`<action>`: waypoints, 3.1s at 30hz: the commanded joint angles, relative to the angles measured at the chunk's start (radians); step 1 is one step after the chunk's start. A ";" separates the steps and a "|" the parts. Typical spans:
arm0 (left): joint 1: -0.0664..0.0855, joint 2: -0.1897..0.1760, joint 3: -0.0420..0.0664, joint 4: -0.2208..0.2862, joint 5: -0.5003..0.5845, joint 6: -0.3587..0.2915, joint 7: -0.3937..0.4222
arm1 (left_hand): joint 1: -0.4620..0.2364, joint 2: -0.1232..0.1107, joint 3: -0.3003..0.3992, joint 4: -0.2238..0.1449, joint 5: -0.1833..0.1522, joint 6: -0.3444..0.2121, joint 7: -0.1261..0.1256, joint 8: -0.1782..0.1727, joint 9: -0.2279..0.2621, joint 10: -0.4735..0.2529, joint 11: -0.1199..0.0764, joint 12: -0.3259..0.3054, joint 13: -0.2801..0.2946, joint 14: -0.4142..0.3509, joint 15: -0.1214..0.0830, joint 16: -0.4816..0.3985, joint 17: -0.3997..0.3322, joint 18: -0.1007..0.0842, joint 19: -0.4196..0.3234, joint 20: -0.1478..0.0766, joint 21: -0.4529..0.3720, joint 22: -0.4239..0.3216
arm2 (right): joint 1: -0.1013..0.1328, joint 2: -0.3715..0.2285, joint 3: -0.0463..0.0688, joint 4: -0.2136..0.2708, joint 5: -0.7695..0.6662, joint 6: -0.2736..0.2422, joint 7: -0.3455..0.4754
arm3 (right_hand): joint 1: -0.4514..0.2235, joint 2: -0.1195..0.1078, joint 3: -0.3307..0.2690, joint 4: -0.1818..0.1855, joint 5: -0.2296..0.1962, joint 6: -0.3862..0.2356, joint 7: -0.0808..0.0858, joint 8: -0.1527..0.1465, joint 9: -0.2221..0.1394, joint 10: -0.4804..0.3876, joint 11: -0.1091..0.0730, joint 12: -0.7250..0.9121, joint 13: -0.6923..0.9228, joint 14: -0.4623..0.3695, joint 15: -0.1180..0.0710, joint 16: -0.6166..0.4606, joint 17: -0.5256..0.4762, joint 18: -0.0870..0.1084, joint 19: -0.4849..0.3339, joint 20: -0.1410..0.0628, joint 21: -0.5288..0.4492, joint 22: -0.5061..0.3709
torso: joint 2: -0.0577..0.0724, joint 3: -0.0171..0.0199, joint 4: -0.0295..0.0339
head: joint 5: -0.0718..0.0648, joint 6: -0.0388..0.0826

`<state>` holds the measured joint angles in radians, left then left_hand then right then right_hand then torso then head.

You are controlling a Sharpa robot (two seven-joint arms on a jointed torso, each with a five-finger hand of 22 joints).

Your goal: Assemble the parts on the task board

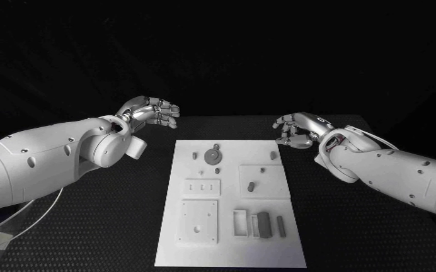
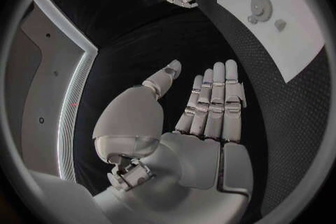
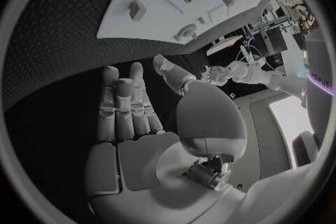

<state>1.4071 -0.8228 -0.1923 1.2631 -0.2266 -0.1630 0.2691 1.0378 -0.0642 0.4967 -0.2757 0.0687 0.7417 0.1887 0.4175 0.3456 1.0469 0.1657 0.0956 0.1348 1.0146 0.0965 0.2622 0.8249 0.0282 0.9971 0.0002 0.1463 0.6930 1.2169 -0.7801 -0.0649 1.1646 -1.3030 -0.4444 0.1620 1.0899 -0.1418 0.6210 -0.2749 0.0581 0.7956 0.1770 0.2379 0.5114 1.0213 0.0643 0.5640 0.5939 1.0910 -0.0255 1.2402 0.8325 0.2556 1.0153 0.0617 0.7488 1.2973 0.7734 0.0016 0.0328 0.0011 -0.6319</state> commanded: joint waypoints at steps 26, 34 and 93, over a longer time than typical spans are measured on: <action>-0.001 0.008 -0.002 -0.030 -0.028 0.019 0.007 | 0.005 -0.012 -0.002 -0.001 -0.007 -0.009 0.024 -0.008 -0.003 0.005 0.004 -0.007 0.002 0.012 0.001 -0.009 0.006 0.018 0.005 -0.003 -0.007 0.004 | -0.073 0.042 -0.025 -0.117 -0.057 0.102 0.098 | 0.011 -0.022 -0.011 0.000 0.001 0.001 0.013 0.015 0.000 -0.002 0.020 -0.100 -0.109 -0.009 0.000 0.002 0.000 0.006 -0.001 0.003 -0.011 0.011 | 0.000 0.0040 -0.0016 | -0.018 -0.019; -0.002 0.011 -0.003 -0.030 -0.029 0.020 -0.002 | 0.004 -0.011 -0.001 0.000 -0.007 -0.010 0.025 -0.009 -0.003 0.005 0.005 -0.008 0.002 0.012 0.001 -0.010 0.006 0.018 0.006 -0.003 -0.008 0.005 | -0.084 0.060 -0.025 -0.129 -0.046 0.099 0.101 | 0.008 -0.016 -0.013 0.004 0.001 0.001 0.015 0.016 -0.001 0.002 0.021 -0.102 -0.113 -0.006 0.001 0.005 0.001 0.006 0.004 0.003 -0.010 0.012 | 0.000 0.0012 -0.0002 | -0.013 -0.026; -0.002 0.010 -0.004 -0.007 -0.031 0.032 -0.020 | -0.003 -0.011 -0.003 0.007 -0.007 -0.014 0.027 -0.012 -0.003 0.004 0.005 -0.010 0.003 0.012 0.001 -0.013 0.009 0.018 0.006 -0.003 -0.010 0.006 | -0.099 0.115 -0.025 -0.194 -0.035 0.092 0.083 | 0.005 0.053 -0.023 0.003 0.001 0.054 -0.002 0.051 0.009 0.057 0.004 -0.089 -0.128 0.020 -0.015 0.019 0.000 0.006 0.033 -0.011 -0.005 0.023 | -0.002 0.0003 0.0003 | -0.016 -0.034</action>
<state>1.4043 -0.8141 -0.1965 1.2536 -0.2544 -0.1448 0.2455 1.0418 -0.0686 0.4941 -0.2732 0.0648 0.7341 0.1963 0.4094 0.3439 1.0508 0.1693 0.0918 0.1360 1.0219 0.0964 0.2547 0.8331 0.0277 0.9971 0.0002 0.1403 0.6978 1.1233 -0.6653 -0.0870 0.9716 -1.3291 -0.3689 0.2566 1.0947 -0.0993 0.6017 -0.2717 0.0581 0.8292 0.1577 0.2875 0.5200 1.0726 0.0677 0.4725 0.4628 1.1144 -0.0344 1.2544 0.8327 0.2491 1.0419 0.0504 0.7418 1.3076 0.7708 0.0017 0.0325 -0.0138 -0.6659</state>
